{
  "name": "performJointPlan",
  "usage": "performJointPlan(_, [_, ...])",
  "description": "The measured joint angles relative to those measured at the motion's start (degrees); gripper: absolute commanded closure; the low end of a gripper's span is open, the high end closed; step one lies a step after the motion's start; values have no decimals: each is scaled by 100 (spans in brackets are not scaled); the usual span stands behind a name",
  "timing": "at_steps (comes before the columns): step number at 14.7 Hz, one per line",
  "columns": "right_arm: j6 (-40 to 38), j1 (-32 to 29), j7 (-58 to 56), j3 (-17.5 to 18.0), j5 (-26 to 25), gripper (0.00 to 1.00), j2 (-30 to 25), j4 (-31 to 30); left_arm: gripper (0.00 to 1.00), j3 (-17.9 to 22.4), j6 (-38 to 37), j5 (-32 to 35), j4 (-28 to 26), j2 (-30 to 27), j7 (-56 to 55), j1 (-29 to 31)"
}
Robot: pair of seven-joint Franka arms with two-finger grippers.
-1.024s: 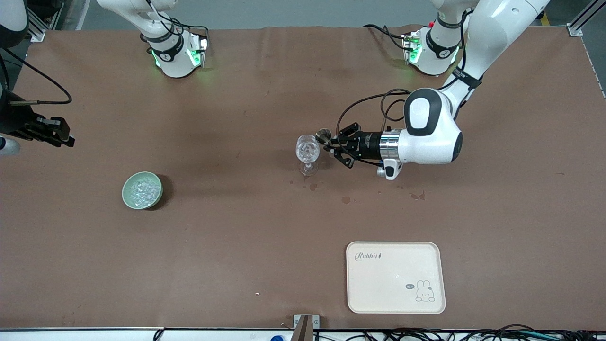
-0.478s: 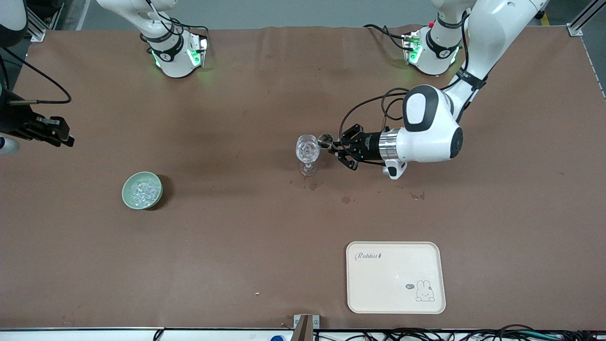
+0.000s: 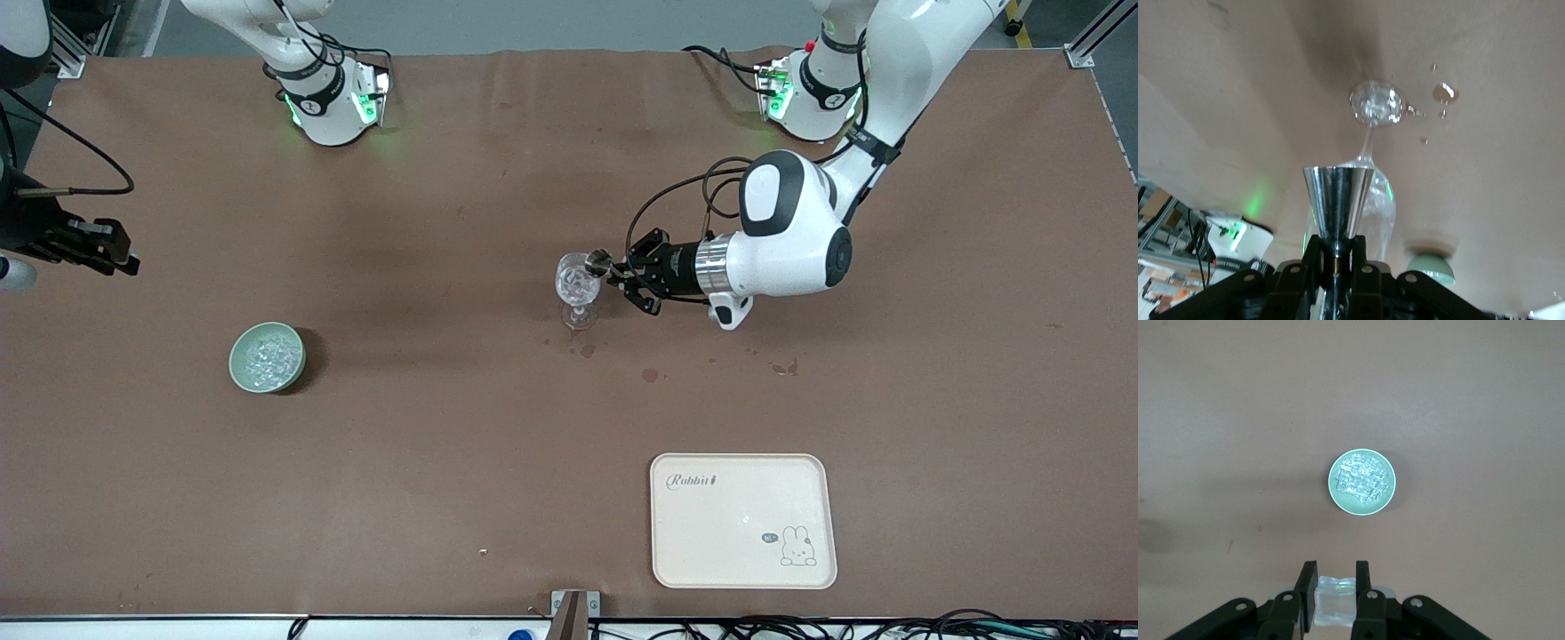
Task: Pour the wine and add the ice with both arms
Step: 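Tilt the jigger with the left gripper to pour into the glass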
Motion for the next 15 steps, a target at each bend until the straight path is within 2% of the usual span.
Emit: performJointPlan(15, [-57, 0, 0, 1, 0, 94, 0, 0, 100, -12, 6, 1553, 92, -4, -1675, -342])
